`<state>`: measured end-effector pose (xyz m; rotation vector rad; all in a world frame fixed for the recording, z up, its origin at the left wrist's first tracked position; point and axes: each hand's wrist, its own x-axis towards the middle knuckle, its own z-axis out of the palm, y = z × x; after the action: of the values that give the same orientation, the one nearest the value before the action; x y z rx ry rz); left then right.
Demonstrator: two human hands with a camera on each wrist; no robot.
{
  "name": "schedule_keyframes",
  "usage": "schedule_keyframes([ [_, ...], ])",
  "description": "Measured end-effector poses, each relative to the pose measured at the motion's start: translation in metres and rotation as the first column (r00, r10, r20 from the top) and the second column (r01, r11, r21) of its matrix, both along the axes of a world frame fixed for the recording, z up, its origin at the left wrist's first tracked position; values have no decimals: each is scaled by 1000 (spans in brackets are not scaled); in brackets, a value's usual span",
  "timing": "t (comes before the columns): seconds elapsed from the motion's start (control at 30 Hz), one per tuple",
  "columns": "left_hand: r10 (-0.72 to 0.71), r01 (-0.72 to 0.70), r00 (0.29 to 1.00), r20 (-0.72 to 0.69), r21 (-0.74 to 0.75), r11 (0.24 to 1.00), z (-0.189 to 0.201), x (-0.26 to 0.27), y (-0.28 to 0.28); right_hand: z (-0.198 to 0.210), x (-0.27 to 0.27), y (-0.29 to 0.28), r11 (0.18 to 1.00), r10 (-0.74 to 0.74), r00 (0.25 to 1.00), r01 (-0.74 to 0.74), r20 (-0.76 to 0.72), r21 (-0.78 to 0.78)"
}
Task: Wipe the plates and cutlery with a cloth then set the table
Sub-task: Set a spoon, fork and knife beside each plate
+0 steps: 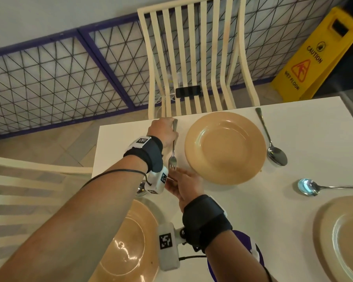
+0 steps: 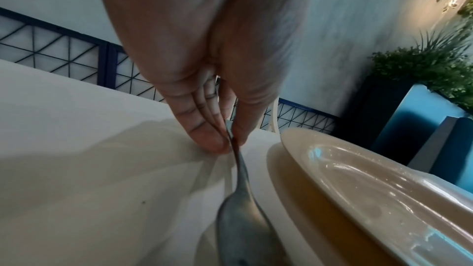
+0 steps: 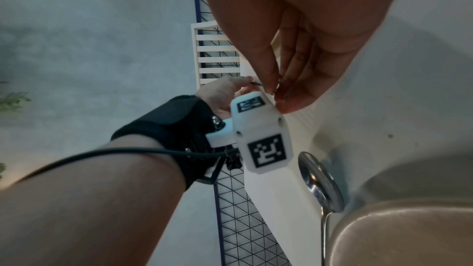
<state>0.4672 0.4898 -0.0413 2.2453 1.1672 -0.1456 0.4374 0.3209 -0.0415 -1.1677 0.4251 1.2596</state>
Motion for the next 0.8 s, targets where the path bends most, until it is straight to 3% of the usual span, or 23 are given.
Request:
schedule_keyframes([
  [0.8,-17,17,1000,6,63,998,-3,-7,-2,-8,0,-17,998,-65,998,65,-10,6],
])
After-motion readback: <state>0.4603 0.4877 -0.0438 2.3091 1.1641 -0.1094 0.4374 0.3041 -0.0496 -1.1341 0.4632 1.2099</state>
